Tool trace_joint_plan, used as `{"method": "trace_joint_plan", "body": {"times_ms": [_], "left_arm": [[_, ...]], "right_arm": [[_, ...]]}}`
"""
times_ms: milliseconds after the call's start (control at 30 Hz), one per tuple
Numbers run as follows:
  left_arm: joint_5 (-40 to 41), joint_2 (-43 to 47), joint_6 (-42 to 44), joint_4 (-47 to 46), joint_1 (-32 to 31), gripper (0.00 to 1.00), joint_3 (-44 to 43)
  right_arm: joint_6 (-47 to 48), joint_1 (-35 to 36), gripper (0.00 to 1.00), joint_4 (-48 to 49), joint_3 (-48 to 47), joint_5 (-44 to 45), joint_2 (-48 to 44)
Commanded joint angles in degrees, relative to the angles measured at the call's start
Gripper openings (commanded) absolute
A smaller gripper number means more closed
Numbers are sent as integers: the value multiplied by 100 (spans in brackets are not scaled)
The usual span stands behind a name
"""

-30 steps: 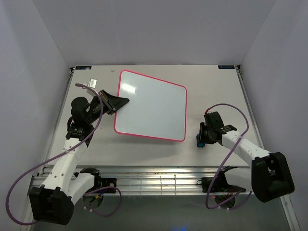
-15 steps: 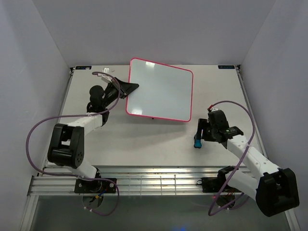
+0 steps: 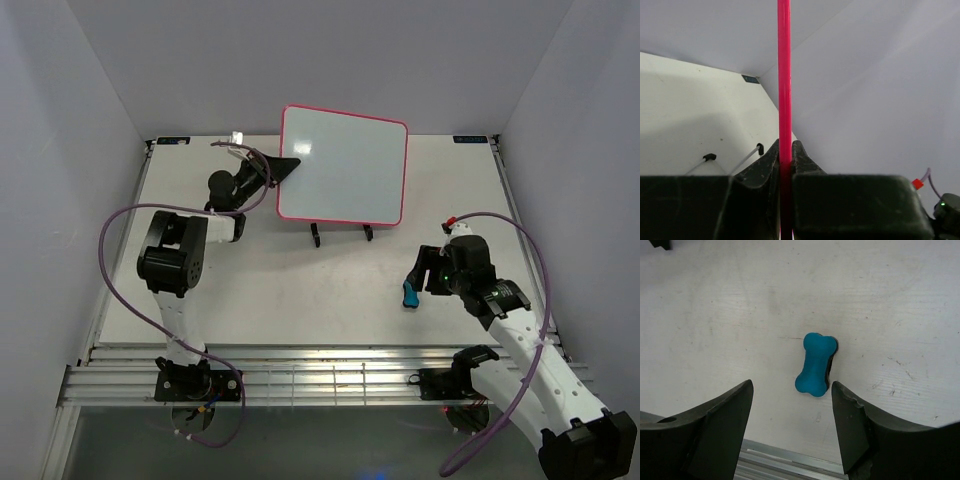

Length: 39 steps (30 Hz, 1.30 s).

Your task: Erase the whiteboard

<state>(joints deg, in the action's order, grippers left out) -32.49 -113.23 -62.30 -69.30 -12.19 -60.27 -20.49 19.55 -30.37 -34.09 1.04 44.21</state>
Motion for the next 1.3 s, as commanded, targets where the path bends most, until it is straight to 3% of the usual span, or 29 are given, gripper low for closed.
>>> {"method": "trace_joint_plan", "body": {"times_ms": [0, 333, 833, 1267], "left_arm": [[-151, -162, 148, -1999, -30, 0, -476], [-240, -902, 140, -2097, 23, 0, -1057], [68, -1034, -168, -2044, 216, 0, -1584], [-539, -1219, 52, -2272, 313, 0, -1154]], "right_arm": [[159, -13, 70, -144, -283, -402, -236], [247, -13, 67, -215, -265, -649, -483], [274, -13, 67, -153, -230, -657, -430], [309, -13, 67, -153, -221, -728, -430]]}}
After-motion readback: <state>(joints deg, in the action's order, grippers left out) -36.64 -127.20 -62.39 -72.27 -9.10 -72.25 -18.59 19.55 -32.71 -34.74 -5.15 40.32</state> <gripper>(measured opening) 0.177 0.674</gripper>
